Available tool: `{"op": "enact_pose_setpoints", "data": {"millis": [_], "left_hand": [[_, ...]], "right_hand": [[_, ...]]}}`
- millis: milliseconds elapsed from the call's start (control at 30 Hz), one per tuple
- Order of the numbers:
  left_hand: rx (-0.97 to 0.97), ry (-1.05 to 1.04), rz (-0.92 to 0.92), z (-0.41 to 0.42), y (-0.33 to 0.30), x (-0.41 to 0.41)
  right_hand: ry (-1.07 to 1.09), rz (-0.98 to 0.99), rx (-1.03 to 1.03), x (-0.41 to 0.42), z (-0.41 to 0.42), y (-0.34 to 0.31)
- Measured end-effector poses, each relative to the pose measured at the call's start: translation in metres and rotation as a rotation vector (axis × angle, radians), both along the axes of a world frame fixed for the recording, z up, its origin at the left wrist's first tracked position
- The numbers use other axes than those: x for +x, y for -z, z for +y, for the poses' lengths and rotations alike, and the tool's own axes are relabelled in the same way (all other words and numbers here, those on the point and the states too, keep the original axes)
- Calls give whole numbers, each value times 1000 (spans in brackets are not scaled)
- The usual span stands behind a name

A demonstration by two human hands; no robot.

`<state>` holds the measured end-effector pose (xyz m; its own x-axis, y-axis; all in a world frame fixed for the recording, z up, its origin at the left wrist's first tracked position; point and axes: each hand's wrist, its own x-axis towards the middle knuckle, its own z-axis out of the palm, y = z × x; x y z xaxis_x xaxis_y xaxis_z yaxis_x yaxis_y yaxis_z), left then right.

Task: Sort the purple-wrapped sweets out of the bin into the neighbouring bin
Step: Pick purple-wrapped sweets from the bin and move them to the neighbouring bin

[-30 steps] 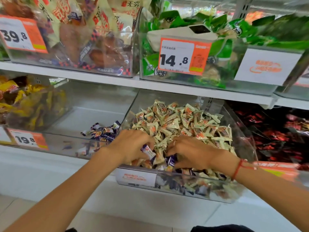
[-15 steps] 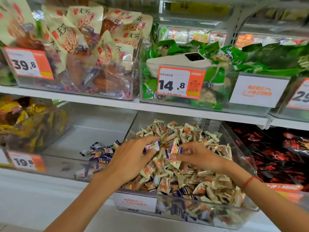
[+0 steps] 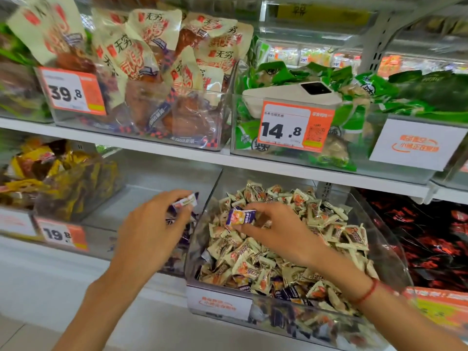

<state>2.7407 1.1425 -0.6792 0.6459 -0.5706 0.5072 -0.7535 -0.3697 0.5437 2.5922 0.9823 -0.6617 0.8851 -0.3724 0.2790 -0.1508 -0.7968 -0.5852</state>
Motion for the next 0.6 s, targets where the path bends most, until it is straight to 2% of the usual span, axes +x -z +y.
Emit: {"op": "enact_pose_setpoints", "data": {"millis": [67, 167, 267, 333, 400, 467, 533, 600], "left_hand": [[37, -122, -7, 13, 11, 25], [187, -176, -23, 13, 26, 52], [348, -151, -56, 4, 30, 67], [409, -130, -62, -3, 32, 74], [436, -92, -63, -7, 32, 77], [413, -77, -91, -7, 28, 70], [287, -37, -124, -4, 20, 54], [136, 107, -144, -3, 12, 28]], "right_hand": [[4, -47, -105, 33, 14, -1], [35, -9, -427, 85, 21, 7], [48, 149, -604, 122, 15, 14], [21, 300, -543, 132, 6, 10], [-38, 330, -405, 125, -1, 3], [-59, 205, -322, 100, -7, -3], [-49, 40, -322, 63, -10, 1], [-58, 2, -318, 24, -16, 15]]}}
